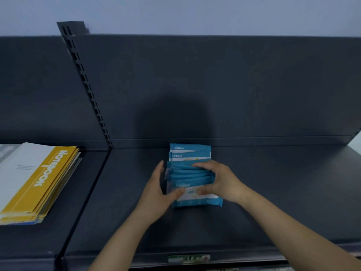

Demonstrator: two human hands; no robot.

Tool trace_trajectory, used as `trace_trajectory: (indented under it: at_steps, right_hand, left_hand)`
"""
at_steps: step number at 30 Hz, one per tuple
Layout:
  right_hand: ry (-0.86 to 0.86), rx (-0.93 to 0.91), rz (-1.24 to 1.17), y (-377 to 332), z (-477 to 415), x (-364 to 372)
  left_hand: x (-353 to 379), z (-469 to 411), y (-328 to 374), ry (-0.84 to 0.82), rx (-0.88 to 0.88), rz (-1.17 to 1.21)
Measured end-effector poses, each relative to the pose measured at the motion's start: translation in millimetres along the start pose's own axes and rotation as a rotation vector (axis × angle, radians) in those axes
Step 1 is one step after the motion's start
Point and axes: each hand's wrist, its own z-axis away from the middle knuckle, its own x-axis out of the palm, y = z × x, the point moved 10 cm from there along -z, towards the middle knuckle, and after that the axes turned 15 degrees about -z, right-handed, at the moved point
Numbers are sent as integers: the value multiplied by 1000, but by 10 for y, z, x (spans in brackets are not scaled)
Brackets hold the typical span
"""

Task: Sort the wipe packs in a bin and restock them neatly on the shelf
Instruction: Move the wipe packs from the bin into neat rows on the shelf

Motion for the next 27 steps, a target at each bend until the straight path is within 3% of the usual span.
trace_trajectory:
  at_steps: [5, 11, 15, 18, 22, 27]
  right_hand:
    - [-91, 8, 113, 86, 53, 151]
    - [46, 27, 209, 171, 117, -6]
    - [-78, 85, 253, 245, 218, 119]
    - [-125, 94, 422, 244, 251, 162]
    - [-136, -13, 609, 72, 200, 181]
    - [-86, -286, 537, -343, 93, 303]
  left_hand:
    - [143, 25, 57, -92, 57, -48]
    - [149, 16, -132, -69, -20, -244]
    - [152, 6, -124, -79, -2, -344]
    - [141, -3, -104, -79, 9, -410]
    - [79, 40, -56, -49, 4, -477]
    - [-95, 171, -72, 35, -4, -619]
